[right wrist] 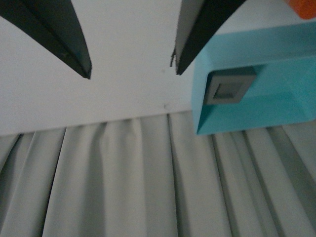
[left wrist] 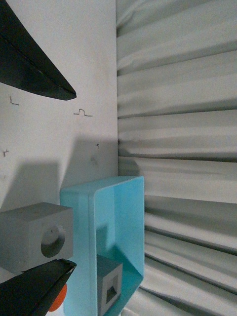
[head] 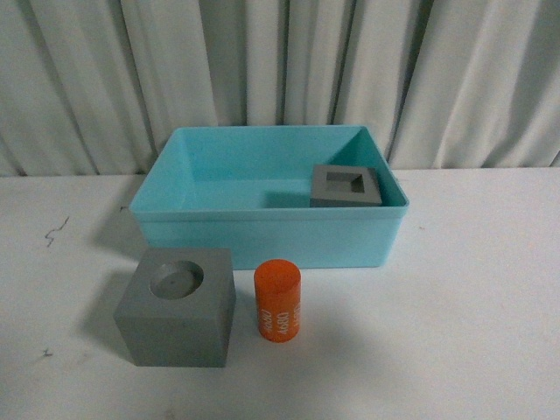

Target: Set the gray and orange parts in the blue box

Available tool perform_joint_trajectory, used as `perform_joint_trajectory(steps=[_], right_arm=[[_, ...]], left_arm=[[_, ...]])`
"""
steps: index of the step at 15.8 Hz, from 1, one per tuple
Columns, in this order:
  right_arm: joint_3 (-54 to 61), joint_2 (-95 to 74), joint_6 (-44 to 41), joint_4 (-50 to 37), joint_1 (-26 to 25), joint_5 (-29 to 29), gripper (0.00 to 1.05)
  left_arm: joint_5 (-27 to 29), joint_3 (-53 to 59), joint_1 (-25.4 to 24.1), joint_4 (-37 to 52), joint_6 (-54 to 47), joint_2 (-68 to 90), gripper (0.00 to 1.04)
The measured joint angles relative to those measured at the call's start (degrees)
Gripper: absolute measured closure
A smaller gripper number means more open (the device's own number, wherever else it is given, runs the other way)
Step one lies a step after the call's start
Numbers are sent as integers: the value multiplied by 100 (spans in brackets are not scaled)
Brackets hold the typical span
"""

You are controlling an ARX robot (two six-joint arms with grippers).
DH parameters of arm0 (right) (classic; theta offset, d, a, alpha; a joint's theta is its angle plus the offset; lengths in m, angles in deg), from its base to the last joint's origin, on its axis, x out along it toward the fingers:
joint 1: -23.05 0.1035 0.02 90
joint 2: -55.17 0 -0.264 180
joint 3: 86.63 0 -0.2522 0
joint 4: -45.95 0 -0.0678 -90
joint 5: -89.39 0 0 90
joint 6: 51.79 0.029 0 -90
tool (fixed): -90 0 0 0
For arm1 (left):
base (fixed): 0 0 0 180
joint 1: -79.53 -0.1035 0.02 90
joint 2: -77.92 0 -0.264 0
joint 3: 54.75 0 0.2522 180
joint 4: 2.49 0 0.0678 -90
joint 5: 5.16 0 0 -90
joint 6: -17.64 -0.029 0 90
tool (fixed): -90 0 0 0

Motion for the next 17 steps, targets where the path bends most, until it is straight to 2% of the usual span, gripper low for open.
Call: perform_joint_trajectory(steps=[1, 3, 5, 6, 7, 14, 17], right_arm=[[341, 820, -433, 160, -289, 245, 84], [507, 1130, -481, 389, -378, 363, 102], [605, 1561, -529, 616, -595, 629, 103], [787, 1657, -529, 321, -922, 866, 103], [835, 1676, -529, 354, -977, 855, 103], [977, 2229, -533, 960, -944, 929, 103], [979, 3058, -533, 1714, -944, 929, 103]], left_arm=[[-9, 0, 0, 2, 0, 0, 7], [-9, 0, 0, 2, 0, 0, 7], [-9, 0, 0, 2, 0, 0, 7], [-4, 0, 0, 4, 0, 0, 7], [-4, 0, 0, 2, 0, 0, 7], [-9, 0, 2, 2, 0, 0, 7], [-9, 0, 2, 4, 0, 0, 7]])
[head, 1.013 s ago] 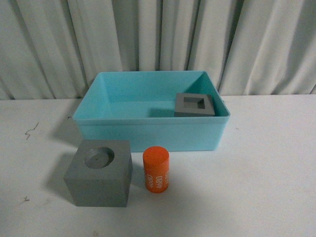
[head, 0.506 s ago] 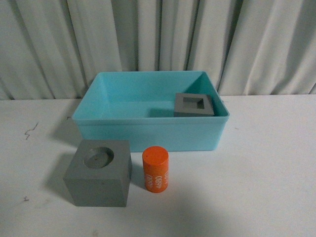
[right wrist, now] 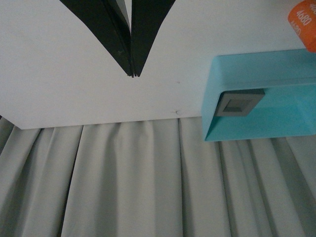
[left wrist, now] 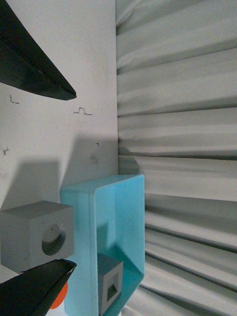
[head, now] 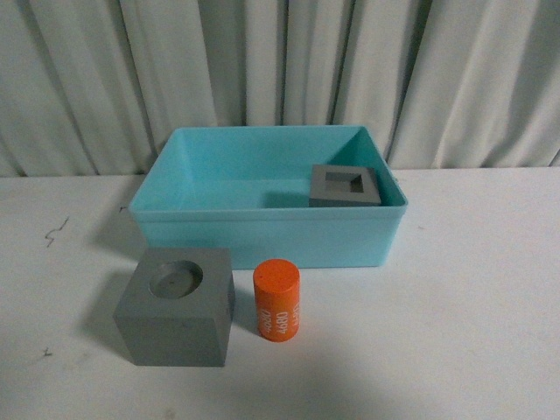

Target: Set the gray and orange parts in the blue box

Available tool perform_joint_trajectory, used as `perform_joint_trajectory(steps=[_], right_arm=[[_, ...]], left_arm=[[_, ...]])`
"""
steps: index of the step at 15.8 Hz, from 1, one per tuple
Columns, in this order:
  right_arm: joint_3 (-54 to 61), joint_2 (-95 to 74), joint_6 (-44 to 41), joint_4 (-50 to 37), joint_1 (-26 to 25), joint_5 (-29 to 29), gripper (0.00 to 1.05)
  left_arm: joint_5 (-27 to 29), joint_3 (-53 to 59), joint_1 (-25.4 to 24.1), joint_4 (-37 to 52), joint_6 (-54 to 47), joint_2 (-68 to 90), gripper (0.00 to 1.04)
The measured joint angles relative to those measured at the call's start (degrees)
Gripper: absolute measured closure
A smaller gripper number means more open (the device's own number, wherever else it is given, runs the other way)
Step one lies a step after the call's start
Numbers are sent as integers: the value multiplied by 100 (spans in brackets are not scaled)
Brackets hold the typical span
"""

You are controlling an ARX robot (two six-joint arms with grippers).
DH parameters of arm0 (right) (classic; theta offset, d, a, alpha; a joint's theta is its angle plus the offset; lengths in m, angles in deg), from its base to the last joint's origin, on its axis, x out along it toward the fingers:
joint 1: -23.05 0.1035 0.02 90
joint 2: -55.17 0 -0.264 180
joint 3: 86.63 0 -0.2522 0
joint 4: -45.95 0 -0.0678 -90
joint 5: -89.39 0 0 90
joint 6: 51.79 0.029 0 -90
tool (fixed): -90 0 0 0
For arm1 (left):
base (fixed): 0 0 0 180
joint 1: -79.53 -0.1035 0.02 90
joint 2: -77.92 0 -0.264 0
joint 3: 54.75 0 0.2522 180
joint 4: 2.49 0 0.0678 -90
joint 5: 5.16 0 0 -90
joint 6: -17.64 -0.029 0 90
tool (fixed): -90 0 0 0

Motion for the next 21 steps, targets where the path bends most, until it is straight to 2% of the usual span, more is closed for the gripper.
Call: perform_joint_trajectory(steps=[9, 18, 19, 21], right_arm=[[0, 1370, 0, 1300, 0, 0, 103], [0, 2068, 0, 1998, 0, 0, 103], [0, 2605, 2, 2850, 0, 13, 103], [-13, 3014, 0, 2948, 0, 2, 103]], left_arm=[[0, 0, 0, 0, 0, 0, 7], [0, 0, 0, 0, 0, 0, 7], [2, 0, 0, 0, 0, 0, 7], [-2, 0, 0, 4, 0, 0, 7]])
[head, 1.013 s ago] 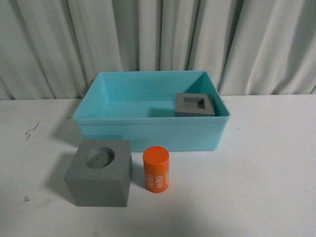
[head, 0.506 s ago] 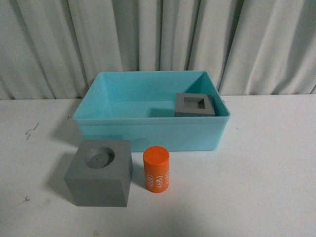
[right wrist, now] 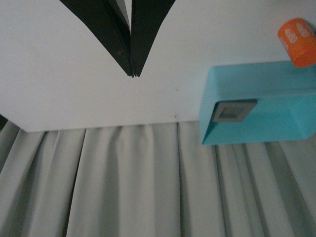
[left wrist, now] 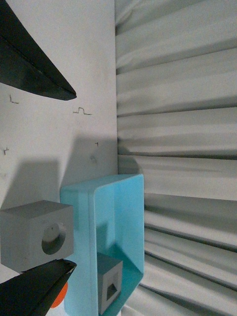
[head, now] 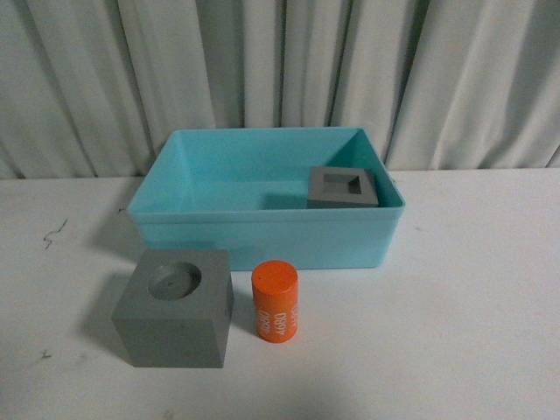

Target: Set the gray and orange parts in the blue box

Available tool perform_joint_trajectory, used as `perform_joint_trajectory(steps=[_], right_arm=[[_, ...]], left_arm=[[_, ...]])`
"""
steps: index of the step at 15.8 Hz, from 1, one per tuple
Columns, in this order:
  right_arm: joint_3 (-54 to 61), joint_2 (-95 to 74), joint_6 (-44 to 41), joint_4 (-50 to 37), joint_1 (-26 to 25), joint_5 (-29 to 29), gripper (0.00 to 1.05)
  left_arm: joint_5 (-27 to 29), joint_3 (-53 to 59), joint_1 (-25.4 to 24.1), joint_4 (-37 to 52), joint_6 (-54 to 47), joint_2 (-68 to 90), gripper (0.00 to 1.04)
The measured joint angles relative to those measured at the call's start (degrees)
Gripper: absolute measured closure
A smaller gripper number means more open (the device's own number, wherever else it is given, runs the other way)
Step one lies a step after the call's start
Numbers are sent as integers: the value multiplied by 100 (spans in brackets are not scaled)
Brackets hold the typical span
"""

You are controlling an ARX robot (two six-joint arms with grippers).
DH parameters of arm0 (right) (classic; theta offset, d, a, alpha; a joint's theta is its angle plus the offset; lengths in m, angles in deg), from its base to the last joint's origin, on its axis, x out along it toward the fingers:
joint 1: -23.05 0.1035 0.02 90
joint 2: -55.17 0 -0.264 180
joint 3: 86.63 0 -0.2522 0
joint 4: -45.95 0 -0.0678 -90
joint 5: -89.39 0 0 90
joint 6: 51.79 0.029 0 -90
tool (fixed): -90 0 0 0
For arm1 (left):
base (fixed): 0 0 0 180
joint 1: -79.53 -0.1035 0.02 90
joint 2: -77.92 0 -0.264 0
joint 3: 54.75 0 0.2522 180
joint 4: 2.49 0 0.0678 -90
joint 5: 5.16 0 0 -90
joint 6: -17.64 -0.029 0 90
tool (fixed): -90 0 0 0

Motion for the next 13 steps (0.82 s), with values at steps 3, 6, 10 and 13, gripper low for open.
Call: perform_joint_trajectory(steps=[3, 6, 10, 13], right_arm=[[13, 0, -13, 37, 0, 4, 92], [13, 0, -15, 37, 0, 4, 56], [13, 0, -13, 39, 0, 4, 7], [13, 2, -13, 42, -2, 0, 6]], left_arm=[[4, 0, 0, -4, 0, 0, 7], [2, 0, 0, -4, 0, 0, 7], [2, 0, 0, -4, 0, 0, 7], [358, -623, 225, -1604, 503, 787, 7]])
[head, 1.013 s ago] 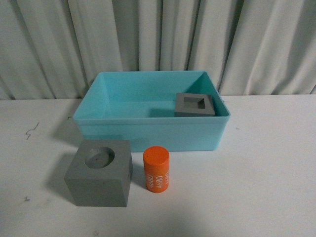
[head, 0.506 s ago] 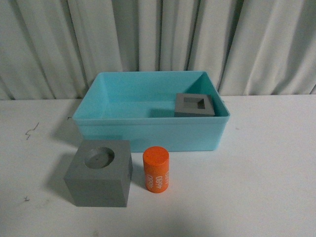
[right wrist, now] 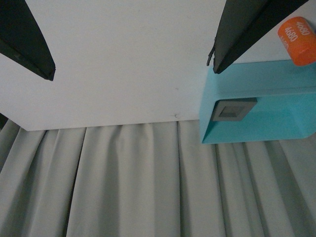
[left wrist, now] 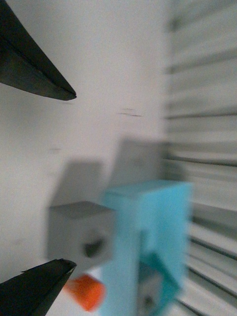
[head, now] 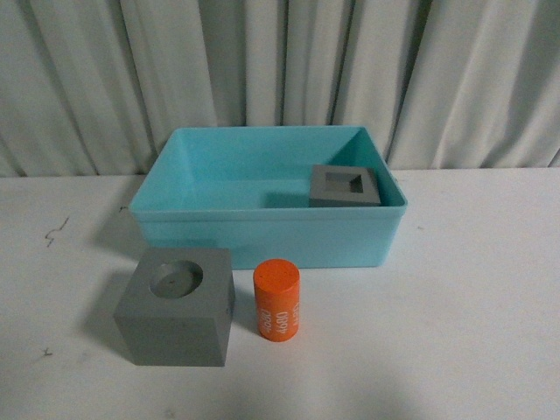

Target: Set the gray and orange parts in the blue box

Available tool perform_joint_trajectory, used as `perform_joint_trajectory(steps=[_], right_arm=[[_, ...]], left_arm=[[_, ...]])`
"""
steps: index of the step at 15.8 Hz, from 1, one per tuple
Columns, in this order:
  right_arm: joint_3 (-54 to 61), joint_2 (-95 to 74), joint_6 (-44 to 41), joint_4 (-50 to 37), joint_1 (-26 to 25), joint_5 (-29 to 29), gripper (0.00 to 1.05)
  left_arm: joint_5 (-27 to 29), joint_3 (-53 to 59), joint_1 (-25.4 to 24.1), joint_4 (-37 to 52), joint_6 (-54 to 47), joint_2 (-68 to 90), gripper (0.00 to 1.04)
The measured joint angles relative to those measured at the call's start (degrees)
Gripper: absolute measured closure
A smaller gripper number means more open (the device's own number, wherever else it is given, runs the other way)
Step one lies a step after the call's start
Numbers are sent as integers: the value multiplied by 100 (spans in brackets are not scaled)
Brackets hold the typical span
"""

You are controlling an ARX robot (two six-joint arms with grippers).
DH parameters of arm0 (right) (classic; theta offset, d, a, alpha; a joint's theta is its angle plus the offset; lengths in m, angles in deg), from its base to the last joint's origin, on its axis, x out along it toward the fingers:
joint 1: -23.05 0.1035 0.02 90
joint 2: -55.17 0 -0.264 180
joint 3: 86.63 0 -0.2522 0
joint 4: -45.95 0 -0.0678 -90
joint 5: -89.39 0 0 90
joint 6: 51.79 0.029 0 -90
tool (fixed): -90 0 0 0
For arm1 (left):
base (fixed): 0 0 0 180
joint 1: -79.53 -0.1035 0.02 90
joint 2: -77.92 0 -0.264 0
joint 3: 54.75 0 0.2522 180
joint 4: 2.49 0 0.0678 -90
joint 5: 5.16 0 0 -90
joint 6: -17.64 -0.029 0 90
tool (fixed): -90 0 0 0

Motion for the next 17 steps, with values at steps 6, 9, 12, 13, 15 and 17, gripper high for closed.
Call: perform_joint_trajectory(steps=[6, 9, 12, 13, 15, 17], right_arm=[[0, 0, -4, -4, 2, 7, 6], [0, -2, -4, -2, 2, 4, 6], [0, -2, -4, -2, 2, 4, 6], [0, -2, -4, -2, 2, 4, 6], [0, -2, -4, -2, 2, 4, 6], [0, 0, -4, -2, 2, 4, 6]], left_arm=[[378, -986, 472, -1027, 1040, 2107, 7], [621, -1235, 776, -411, 1375, 3189, 7], [1248, -2286, 1917, 2409, 546, 6537, 7], [1274, -2555, 2033, 3032, 116, 7396, 7], [1274, -2704, 1956, 3241, -136, 7980, 7], [1294, -2898, 1768, 3379, -212, 8365, 7]])
